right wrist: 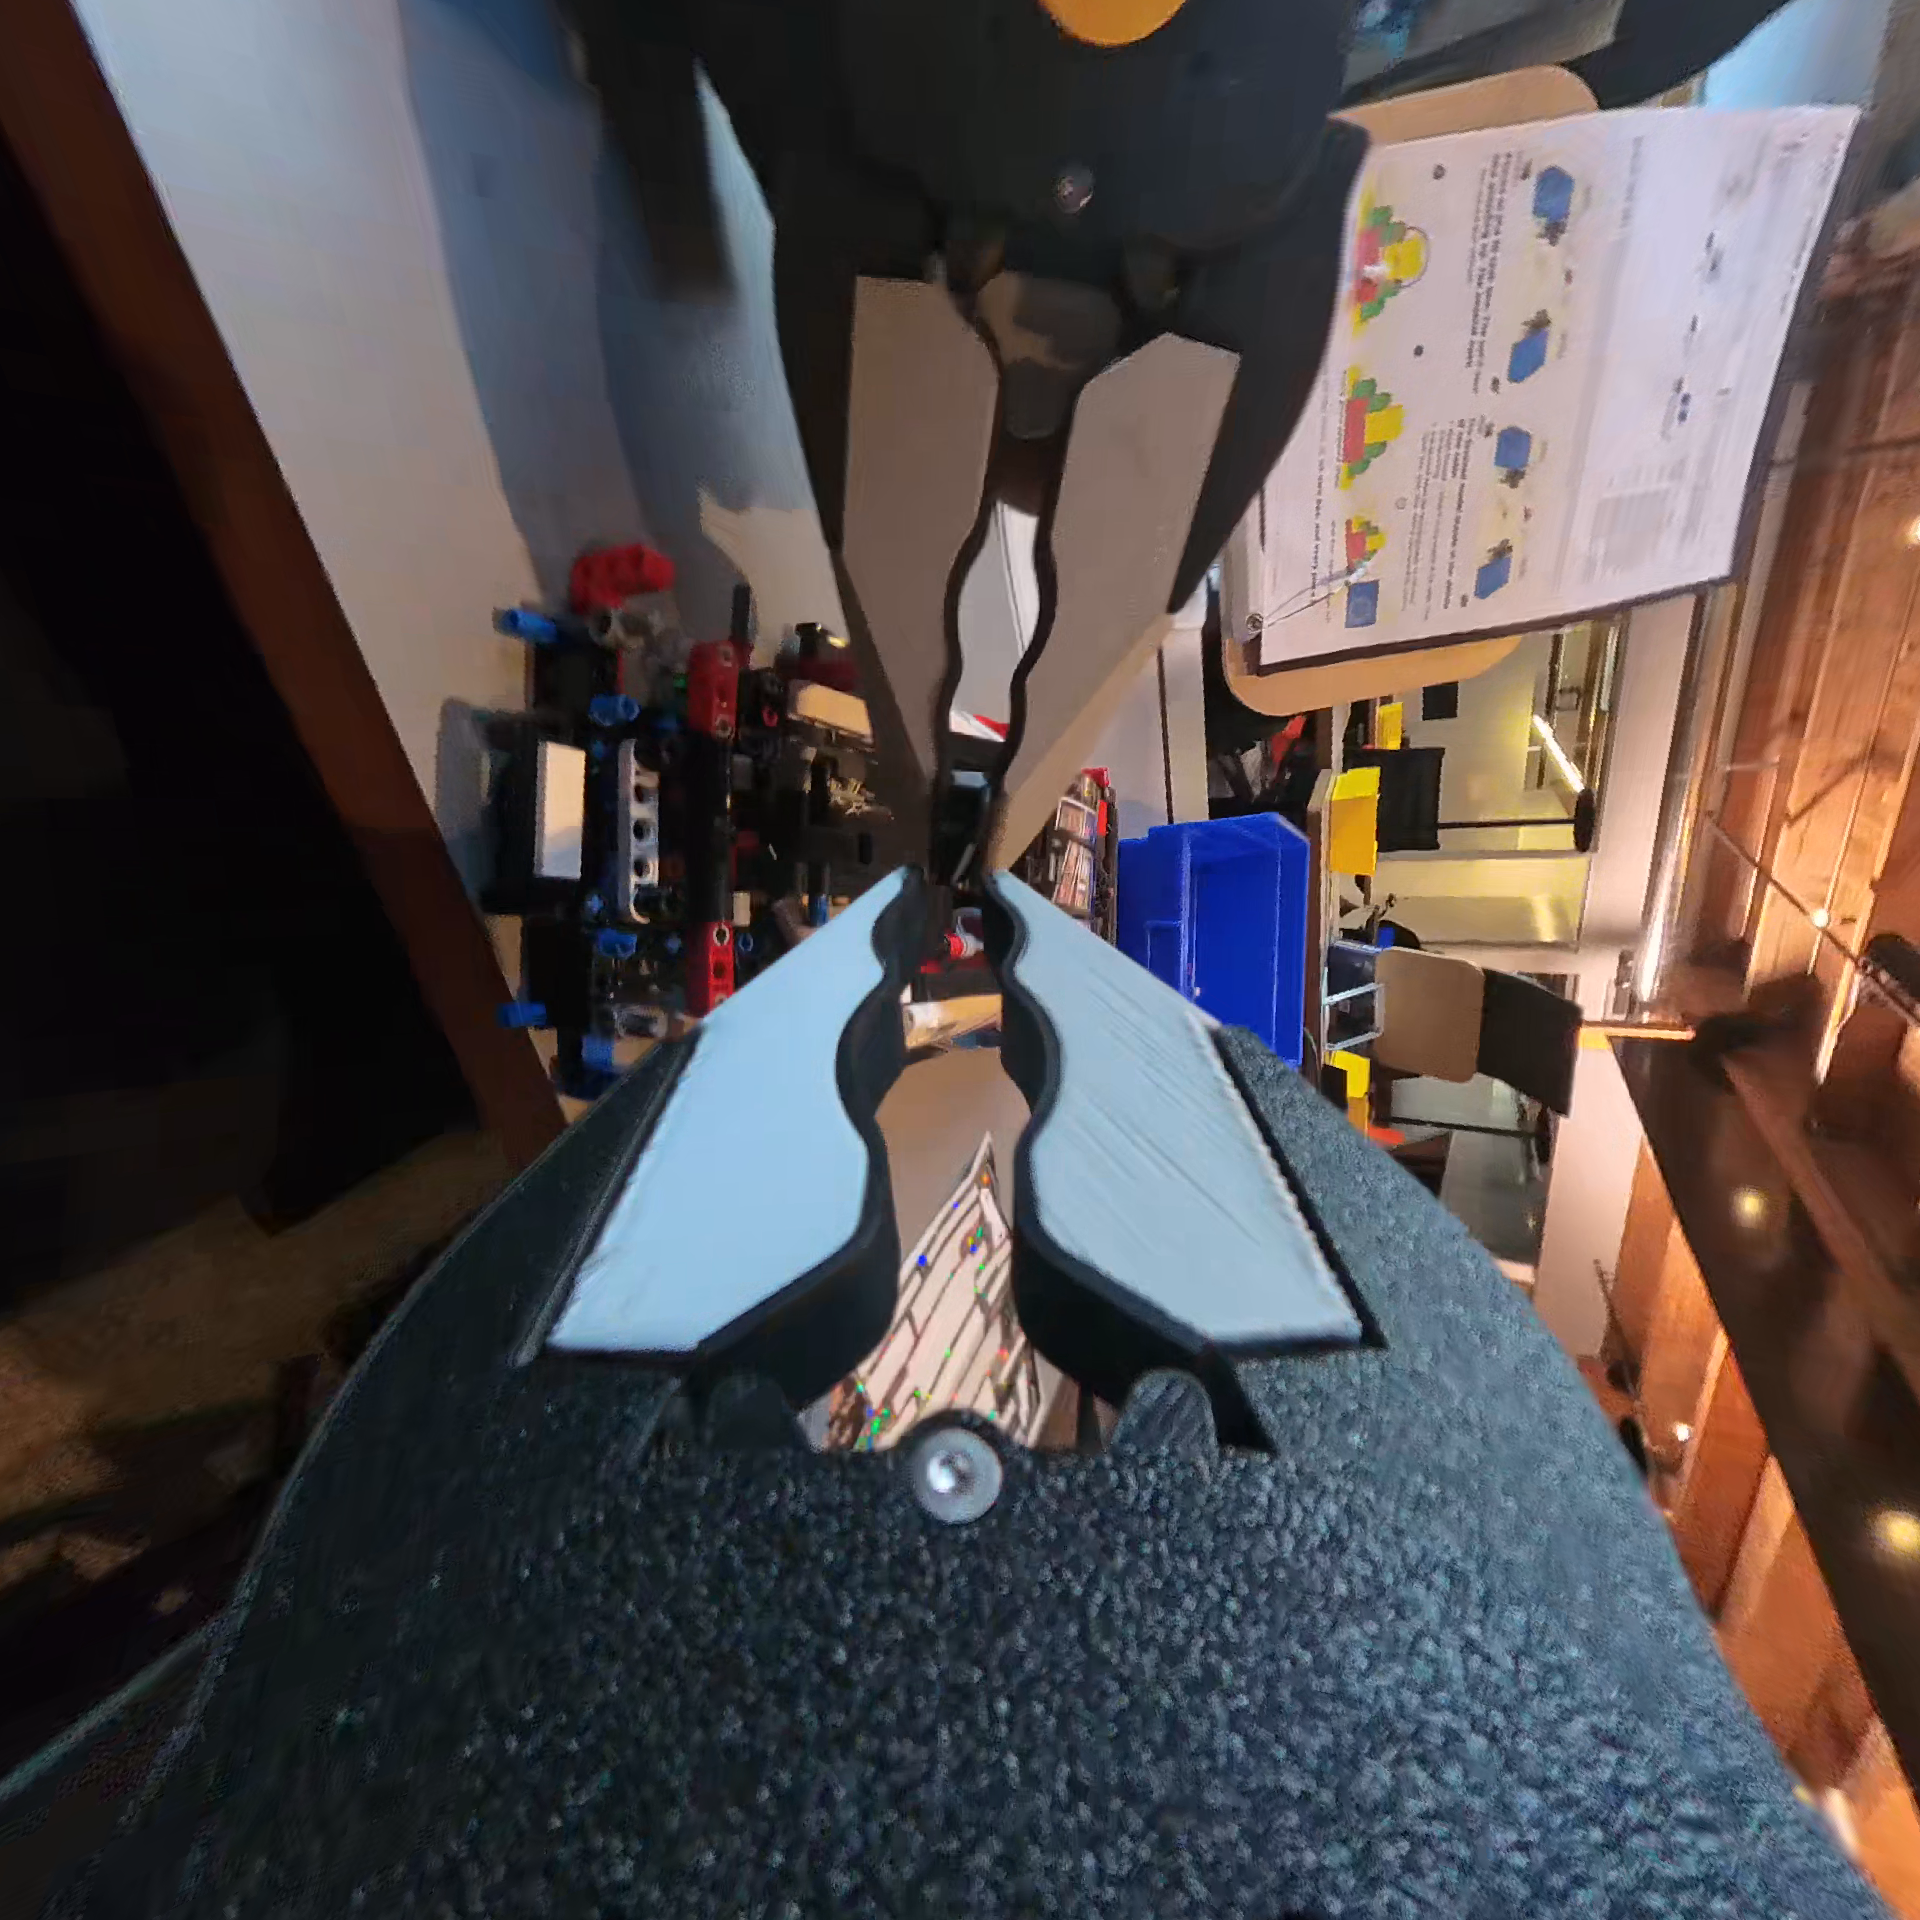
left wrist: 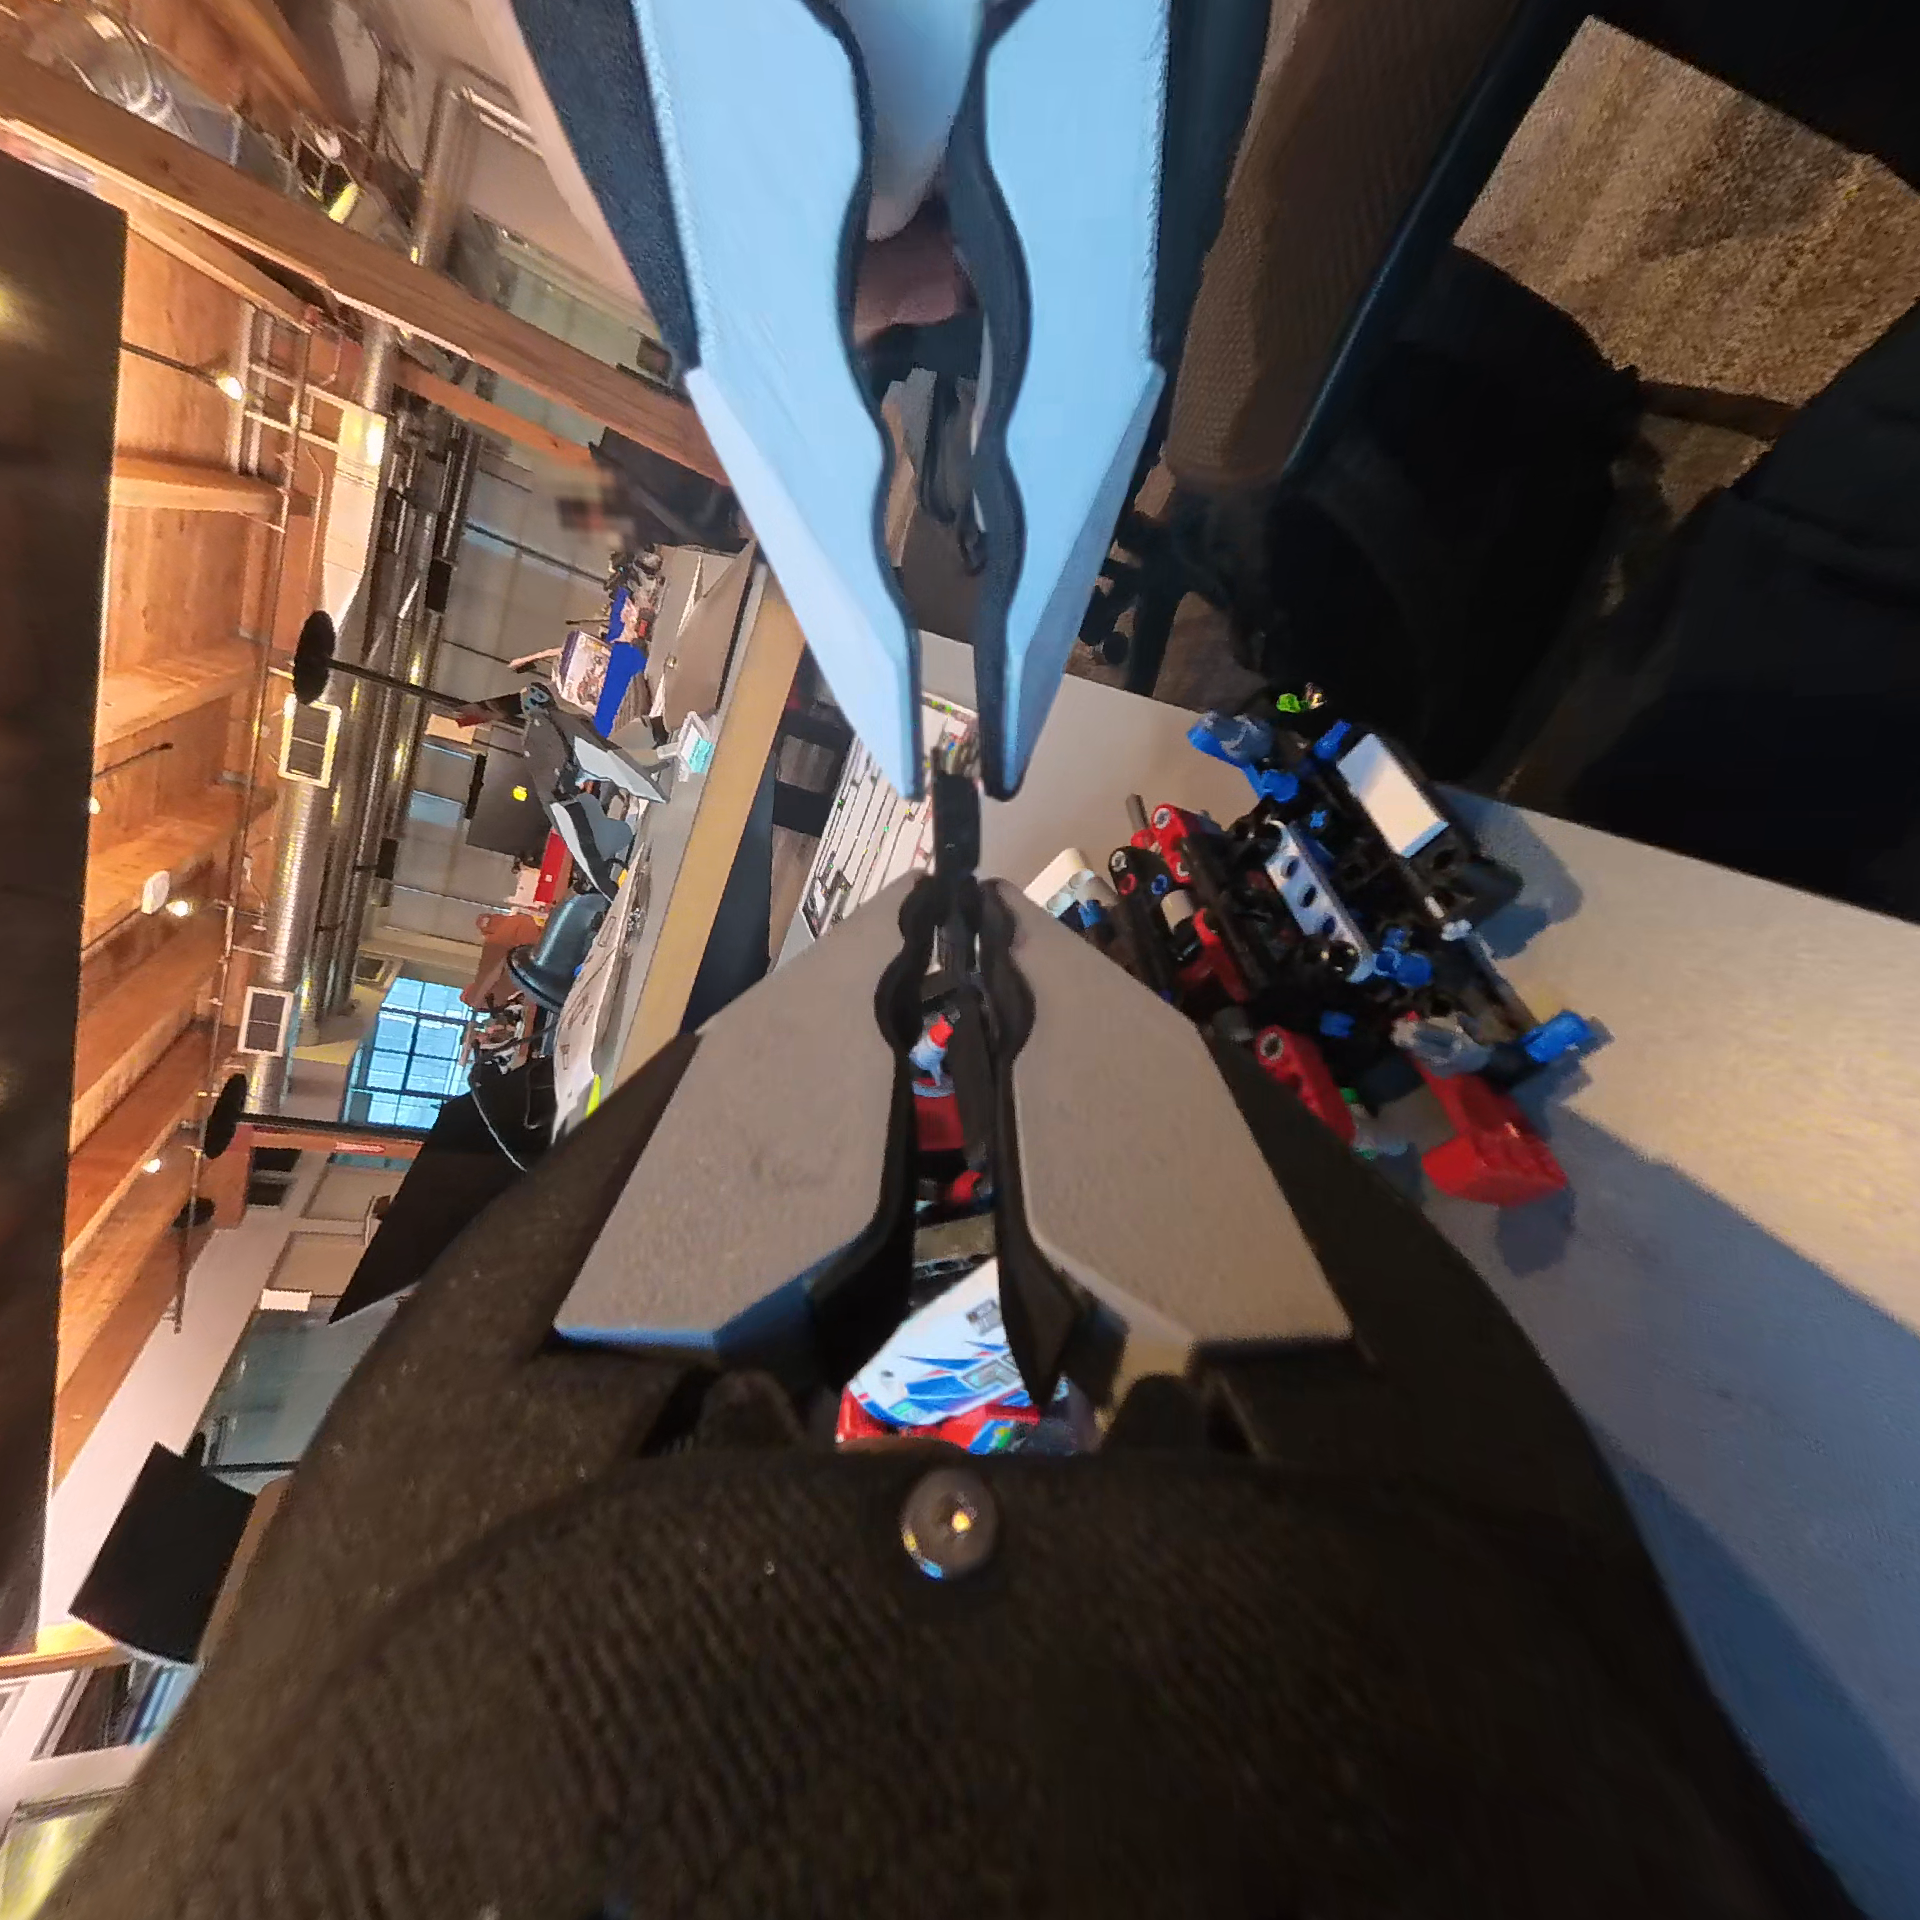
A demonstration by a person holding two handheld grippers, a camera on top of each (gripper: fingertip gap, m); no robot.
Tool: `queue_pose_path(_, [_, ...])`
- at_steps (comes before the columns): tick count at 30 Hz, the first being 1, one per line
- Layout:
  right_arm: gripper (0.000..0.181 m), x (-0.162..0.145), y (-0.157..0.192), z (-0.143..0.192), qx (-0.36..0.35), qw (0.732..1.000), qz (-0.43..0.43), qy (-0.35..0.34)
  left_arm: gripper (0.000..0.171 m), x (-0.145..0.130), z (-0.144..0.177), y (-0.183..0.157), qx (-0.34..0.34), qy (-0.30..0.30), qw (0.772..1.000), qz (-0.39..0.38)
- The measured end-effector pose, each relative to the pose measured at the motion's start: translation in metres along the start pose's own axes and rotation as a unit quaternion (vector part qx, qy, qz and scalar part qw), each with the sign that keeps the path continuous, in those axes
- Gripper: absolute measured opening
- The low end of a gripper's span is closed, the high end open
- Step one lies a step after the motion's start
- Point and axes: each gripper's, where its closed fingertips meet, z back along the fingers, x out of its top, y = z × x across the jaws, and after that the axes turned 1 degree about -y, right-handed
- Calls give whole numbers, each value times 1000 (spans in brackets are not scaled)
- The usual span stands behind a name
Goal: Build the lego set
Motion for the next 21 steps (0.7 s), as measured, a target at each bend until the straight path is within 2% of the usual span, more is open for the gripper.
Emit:
queue_pose_path(2, [2,-3,3,0,21,1000,-4,-3,5,-5,-2,2,9,18,999,-28])
queue_pose_path(3, [0,-6,7,0,46,998,-40,-3,4,-10,-3,6,28,40,997,-61])
queue_pose_path(5, [5,-18,9,-2,89,983,-159,19,4,-13,-4,11,64,68,987,-131])
queue_pose_path(6, [14,-23,7,-1,104,969,-224,24,4,-10,-6,9,67,68,984,-152])
queue_pose_path(8, [25,-20,-1,3,128,924,-361,1,5,-7,-9,7,83,79,976,-184])
queue_pose_path(10, [32,-10,-12,9,150,864,-480,-40,5,-5,-14,5,91,86,970,-209])
queue_pose_path(12, [31,-14,-12,7,152,817,-555,-24,5,-13,-17,9,101,124,961,-224])
queue_pose_path(13, [30,-16,-8,4,150,806,-572,-11,5,-15,-18,12,109,141,957,-229])
queue_pose_path(17, [19,-22,-1,-6,110,816,-566,29,4,-15,-23,13,119,182,945,-243])
queue_pose_path(21, [19,-28,0,-14,93,816,-567,53,5,-21,-23,15,119,211,939,-242])
